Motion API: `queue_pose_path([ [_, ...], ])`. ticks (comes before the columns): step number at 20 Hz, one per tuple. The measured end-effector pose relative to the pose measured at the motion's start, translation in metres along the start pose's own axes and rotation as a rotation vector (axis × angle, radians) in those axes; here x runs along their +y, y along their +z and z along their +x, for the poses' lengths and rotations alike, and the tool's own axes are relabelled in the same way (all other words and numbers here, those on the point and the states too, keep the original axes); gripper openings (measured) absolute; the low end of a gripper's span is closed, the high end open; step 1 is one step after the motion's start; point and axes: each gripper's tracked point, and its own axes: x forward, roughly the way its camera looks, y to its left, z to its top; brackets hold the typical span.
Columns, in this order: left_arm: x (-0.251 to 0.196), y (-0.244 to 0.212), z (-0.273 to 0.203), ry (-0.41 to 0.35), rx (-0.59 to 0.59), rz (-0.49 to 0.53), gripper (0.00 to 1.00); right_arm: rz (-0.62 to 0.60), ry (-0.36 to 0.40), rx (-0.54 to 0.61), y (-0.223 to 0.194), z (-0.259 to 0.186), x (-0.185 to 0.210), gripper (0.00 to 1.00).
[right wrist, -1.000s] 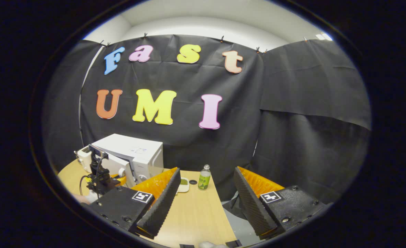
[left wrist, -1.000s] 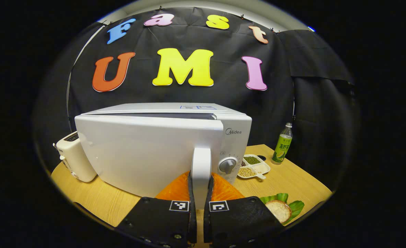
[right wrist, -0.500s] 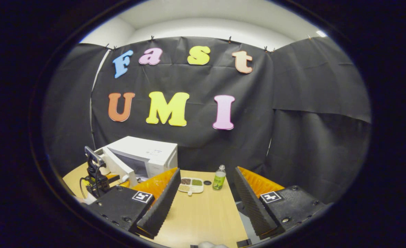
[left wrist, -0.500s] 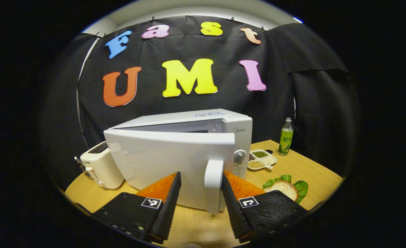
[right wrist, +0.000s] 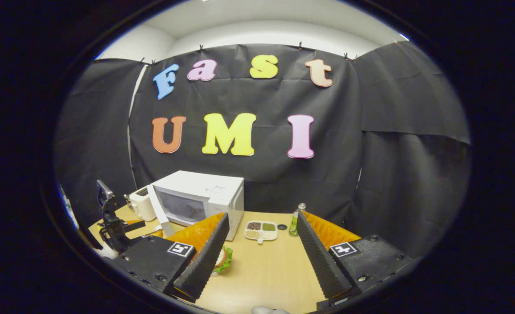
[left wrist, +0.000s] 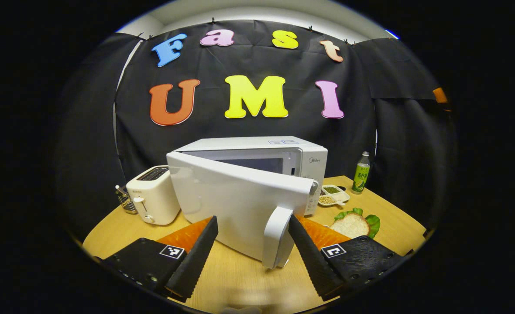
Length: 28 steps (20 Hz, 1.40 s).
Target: Open the microwave oven with the left hand, put the food in, and close the microwave oven.
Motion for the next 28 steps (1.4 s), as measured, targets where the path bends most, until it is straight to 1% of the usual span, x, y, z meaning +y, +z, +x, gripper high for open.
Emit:
queue_pose_path([
  [4,0.044,-0.013,-0.045,0.073,0.017,0.007,0.97,-0.013,0.081,0.008,-0.015,0.014,0.03,0.99],
  [7,0.085,-0.021,-0.074,0.157,0.032,0.026,0.97,-0.018,0.109,0.032,-0.028,0.027,0.046,0.99],
  [11,0.14,-0.028,-0.105,0.291,0.051,0.018,0.97,-0.043,0.163,0.049,-0.045,0.043,0.067,0.99],
  [13,0.165,-0.028,-0.119,0.347,0.05,0.018,0.97,-0.057,0.183,0.082,-0.06,0.055,0.071,0.99],
  [16,0.205,-0.029,-0.136,0.445,0.064,0.054,0.97,-0.047,0.212,0.127,-0.083,0.076,0.074,0.99],
  [17,0.213,-0.027,-0.142,0.466,0.068,0.052,0.97,-0.05,0.214,0.148,-0.092,0.084,0.071,0.99],
  [20,0.222,-0.021,-0.152,0.511,0.07,0.058,0.97,-0.021,0.254,0.231,-0.124,0.108,0.066,0.99],
  [21,0.221,-0.017,-0.155,0.522,0.065,0.067,0.97,0.011,0.279,0.27,-0.139,0.116,0.065,0.93],
  [22,0.219,-0.013,-0.158,0.53,0.066,0.073,0.97,0.052,0.304,0.32,-0.153,0.126,0.066,0.99],
  [23,0.214,-0.01,-0.16,0.542,0.071,0.076,0.96,0.089,0.33,0.379,-0.17,0.134,0.067,0.93],
  [24,0.211,-0.005,-0.162,0.554,0.069,0.075,0.96,0.125,0.354,0.436,-0.188,0.143,0.068,0.93],
  [25,0.203,0.001,-0.166,0.555,0.059,0.071,0.96,0.16,0.379,0.483,-0.201,0.153,0.07,0.88],
  [26,0.197,0.006,-0.169,0.562,0.058,0.067,0.97,0.185,0.391,0.532,-0.217,0.164,0.071,0.93],
  [27,0.193,0.009,-0.172,0.578,0.062,0.065,0.96,0.21,0.407,0.58,-0.231,0.169,0.072,0.78],
  [28,0.187,0.014,-0.178,0.593,0.054,0.059,0.96,0.237,0.432,0.626,-0.241,0.173,0.076,0.88],
])
